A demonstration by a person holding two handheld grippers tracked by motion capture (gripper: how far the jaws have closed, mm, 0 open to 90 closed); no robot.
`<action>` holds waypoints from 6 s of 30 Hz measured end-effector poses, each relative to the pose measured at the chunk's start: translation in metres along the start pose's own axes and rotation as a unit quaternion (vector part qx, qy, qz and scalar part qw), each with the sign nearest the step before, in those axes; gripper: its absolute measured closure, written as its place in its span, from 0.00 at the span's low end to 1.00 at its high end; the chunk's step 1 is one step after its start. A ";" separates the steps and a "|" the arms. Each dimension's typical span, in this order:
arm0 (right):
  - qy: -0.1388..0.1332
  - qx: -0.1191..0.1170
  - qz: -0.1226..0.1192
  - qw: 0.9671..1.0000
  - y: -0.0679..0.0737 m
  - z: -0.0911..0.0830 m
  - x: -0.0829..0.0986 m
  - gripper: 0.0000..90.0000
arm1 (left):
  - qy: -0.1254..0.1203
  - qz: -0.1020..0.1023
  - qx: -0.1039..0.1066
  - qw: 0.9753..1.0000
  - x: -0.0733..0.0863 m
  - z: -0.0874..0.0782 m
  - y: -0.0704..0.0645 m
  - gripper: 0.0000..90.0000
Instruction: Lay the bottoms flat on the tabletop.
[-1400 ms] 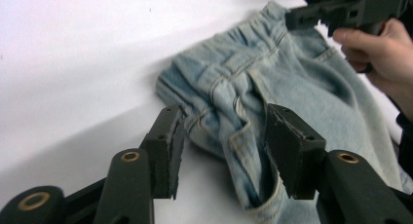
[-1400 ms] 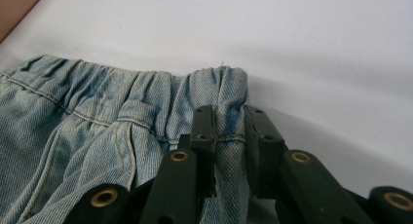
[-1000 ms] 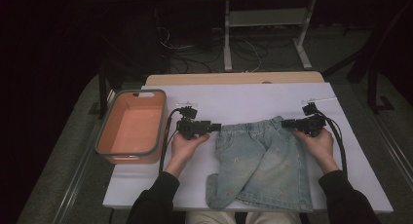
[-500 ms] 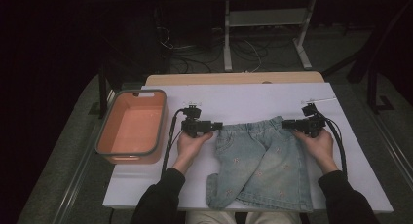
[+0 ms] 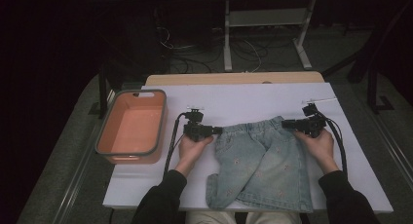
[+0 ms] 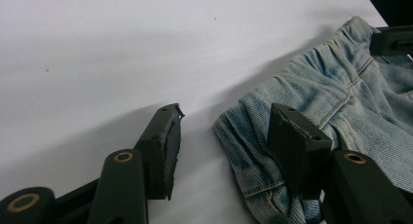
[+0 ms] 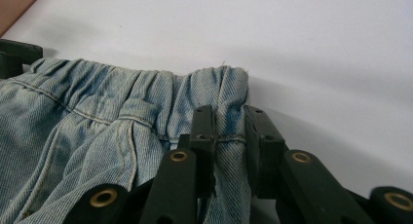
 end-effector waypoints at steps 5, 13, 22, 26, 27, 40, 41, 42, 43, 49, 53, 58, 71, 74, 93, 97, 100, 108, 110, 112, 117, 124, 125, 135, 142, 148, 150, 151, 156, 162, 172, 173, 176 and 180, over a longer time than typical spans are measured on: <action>-0.001 -0.001 0.001 1.000 0.000 -0.001 0.000 0.83 | 0.003 -0.016 0.014 1.000 0.002 0.002 -0.001 0.56; -0.002 -0.002 0.002 1.000 0.000 -0.002 0.000 0.83 | 0.003 -0.035 0.035 0.999 0.005 0.009 -0.007 0.69; 0.000 -0.002 0.005 1.000 -0.001 0.001 0.000 0.83 | -0.002 -0.047 0.045 0.998 0.005 0.015 -0.008 0.80; 0.000 -0.003 0.008 1.000 -0.002 0.002 0.001 0.83 | 0.001 -0.052 0.054 0.997 0.005 0.013 -0.008 0.91; -0.001 -0.005 0.009 1.000 -0.002 0.002 0.001 0.83 | 0.003 -0.047 0.052 0.998 0.005 0.013 -0.008 0.91; -0.019 -0.035 0.021 0.999 -0.014 0.025 -0.023 0.84 | -0.047 -0.017 0.019 0.999 -0.045 0.012 0.010 0.92; -0.016 -0.035 0.020 0.999 -0.014 0.027 -0.026 0.84 | -0.049 -0.016 0.017 0.999 -0.046 0.013 0.012 0.92; -0.015 -0.033 0.016 0.999 -0.015 0.029 -0.029 0.84 | -0.052 -0.018 0.014 0.998 -0.048 0.014 0.014 0.92; -0.017 -0.030 0.013 0.999 -0.016 0.032 -0.034 0.84 | -0.053 -0.019 0.014 0.998 -0.048 0.015 0.016 0.92; -0.012 -0.018 -0.006 1.000 -0.016 0.038 -0.049 0.84 | -0.068 -0.020 0.012 0.997 -0.054 0.014 0.022 0.92; -0.013 -0.012 -0.015 1.000 -0.013 0.041 -0.057 0.84 | -0.075 -0.009 0.006 0.997 -0.060 0.011 0.023 0.92; -0.018 -0.011 -0.021 1.000 -0.012 0.043 -0.064 0.84 | -0.083 0.007 0.001 0.997 -0.071 0.005 0.019 0.92; -0.032 -0.008 -0.016 0.999 -0.016 0.041 -0.075 0.84 | -0.103 0.033 -0.012 0.994 -0.092 0.001 0.011 0.92; -0.038 -0.007 -0.020 0.999 -0.015 0.040 -0.079 0.84 | -0.108 0.037 -0.016 0.993 -0.095 0.000 0.012 0.92; -0.037 0.003 -0.004 0.999 -0.021 0.043 -0.073 0.59 | -0.102 0.017 -0.023 0.994 -0.093 0.009 0.020 0.68; -0.047 -0.006 0.006 0.999 -0.021 0.040 -0.074 0.55 | -0.094 0.015 -0.030 0.995 -0.092 0.007 0.021 0.58; -0.047 -0.009 0.007 0.999 -0.021 0.039 -0.074 0.53 | -0.094 0.015 -0.032 0.995 -0.092 0.005 0.019 0.55; -0.049 -0.014 0.009 0.999 -0.018 0.033 -0.070 0.50 | -0.095 0.022 -0.035 0.995 -0.091 -0.005 0.013 0.49; -0.051 -0.017 0.011 0.999 -0.017 0.031 -0.069 0.50 | -0.098 0.023 -0.034 0.994 -0.090 -0.009 0.011 0.49; -0.052 -0.020 0.012 0.998 -0.016 0.028 -0.067 0.49 | -0.100 0.022 -0.033 0.994 -0.089 -0.013 0.010 0.48; -0.055 -0.030 0.009 0.998 -0.009 0.019 -0.061 0.45 | -0.103 0.021 -0.018 0.994 -0.083 -0.022 0.006 0.45; -0.052 -0.042 -0.003 0.998 0.007 0.004 -0.049 0.36 | -0.105 0.027 0.013 0.994 -0.072 -0.034 -0.002 0.39; -0.052 -0.042 -0.005 0.998 0.010 0.001 -0.048 0.34 | -0.107 0.029 0.018 0.994 -0.071 -0.036 -0.003 0.38; -0.054 -0.038 -0.028 0.997 0.038 -0.027 -0.031 0.21 | -0.114 0.039 0.054 0.991 -0.051 -0.058 -0.017 0.33; -0.058 -0.037 -0.029 0.997 0.051 -0.040 -0.018 0.15 | -0.110 0.056 0.072 0.990 -0.034 -0.071 -0.024 0.31; -0.057 -0.044 -0.027 0.997 0.061 -0.048 -0.005 0.13 | -0.108 0.061 0.087 0.988 -0.022 -0.076 -0.028 0.28; -0.057 -0.045 -0.026 0.997 0.065 -0.051 0.000 0.11 | -0.104 0.062 0.089 0.989 -0.018 -0.076 -0.029 0.27; -0.058 -0.044 -0.025 0.997 0.066 -0.053 0.002 0.10 | -0.103 0.064 0.090 0.988 -0.016 -0.076 -0.030 0.27; -0.046 -0.030 -0.025 0.998 0.070 -0.061 0.020 0.06 | -0.089 0.082 0.088 0.989 -0.004 -0.077 -0.034 0.25; -0.048 -0.026 -0.009 0.998 0.074 -0.075 0.040 0.07 | -0.059 0.102 0.090 0.989 0.011 -0.077 -0.037 0.19; -0.031 -0.007 0.023 0.999 0.066 -0.093 0.070 0.16 | -0.039 0.112 0.101 0.988 0.033 -0.081 -0.043 0.18; -0.026 -0.001 0.024 0.999 0.065 -0.094 0.073 0.17 | -0.036 0.114 0.100 0.988 0.035 -0.081 -0.042 0.18; -0.016 0.004 0.028 0.999 0.064 -0.098 0.081 0.22 | -0.030 0.118 0.097 0.988 0.040 -0.080 -0.042 0.18; -0.001 0.010 0.037 0.999 0.061 -0.102 0.094 0.28 | -0.027 0.119 0.100 0.987 0.044 -0.081 -0.044 0.18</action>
Point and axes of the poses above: each handheld gripper's, and its own axes: z roughly forward along the jaws, x roughly out of its underside, y roughly to its left, the point moved 9 cm from there along z, roughly forward along the jaws, and after that the axes turned 6 degrees about -z, right-handed, at the moved point
